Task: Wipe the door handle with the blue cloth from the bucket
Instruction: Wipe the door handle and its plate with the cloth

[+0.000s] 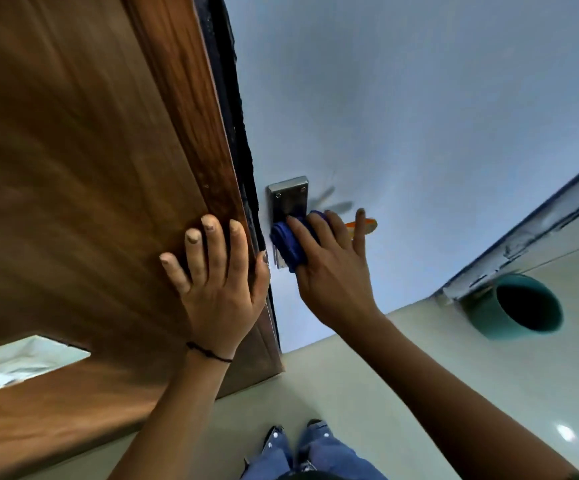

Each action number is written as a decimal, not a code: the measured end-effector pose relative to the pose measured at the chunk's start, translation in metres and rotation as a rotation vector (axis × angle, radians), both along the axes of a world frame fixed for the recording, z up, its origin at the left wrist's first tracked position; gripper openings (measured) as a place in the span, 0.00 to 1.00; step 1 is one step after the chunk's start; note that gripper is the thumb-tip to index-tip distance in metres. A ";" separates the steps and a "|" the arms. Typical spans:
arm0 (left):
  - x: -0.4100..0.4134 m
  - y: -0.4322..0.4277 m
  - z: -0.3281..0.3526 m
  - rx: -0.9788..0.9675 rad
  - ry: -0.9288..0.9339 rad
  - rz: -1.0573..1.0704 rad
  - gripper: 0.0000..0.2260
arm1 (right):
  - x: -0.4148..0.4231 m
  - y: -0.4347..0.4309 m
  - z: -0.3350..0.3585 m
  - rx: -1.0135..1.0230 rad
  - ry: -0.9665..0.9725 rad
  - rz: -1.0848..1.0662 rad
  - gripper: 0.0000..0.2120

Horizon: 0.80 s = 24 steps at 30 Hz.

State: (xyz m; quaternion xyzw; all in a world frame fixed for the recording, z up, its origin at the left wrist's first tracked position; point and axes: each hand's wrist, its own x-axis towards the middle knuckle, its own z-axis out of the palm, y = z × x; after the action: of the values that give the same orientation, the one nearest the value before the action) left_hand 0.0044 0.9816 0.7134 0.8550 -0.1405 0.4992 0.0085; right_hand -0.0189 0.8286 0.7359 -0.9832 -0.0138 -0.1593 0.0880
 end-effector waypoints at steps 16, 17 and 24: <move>-0.001 0.004 0.001 0.020 0.008 0.004 0.38 | -0.005 0.005 -0.008 -0.017 0.001 0.096 0.29; -0.001 0.004 0.001 0.019 0.006 0.004 0.38 | -0.005 -0.005 -0.007 -0.044 -0.007 0.092 0.28; -0.001 0.003 0.001 0.016 -0.001 0.024 0.40 | 0.001 -0.033 -0.005 -0.012 -0.034 0.055 0.23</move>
State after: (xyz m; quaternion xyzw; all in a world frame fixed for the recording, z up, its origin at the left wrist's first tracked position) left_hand 0.0030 0.9841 0.7148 0.8564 -0.1339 0.4987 -0.0044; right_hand -0.0176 0.7955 0.7308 -0.9801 -0.0433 -0.1734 0.0864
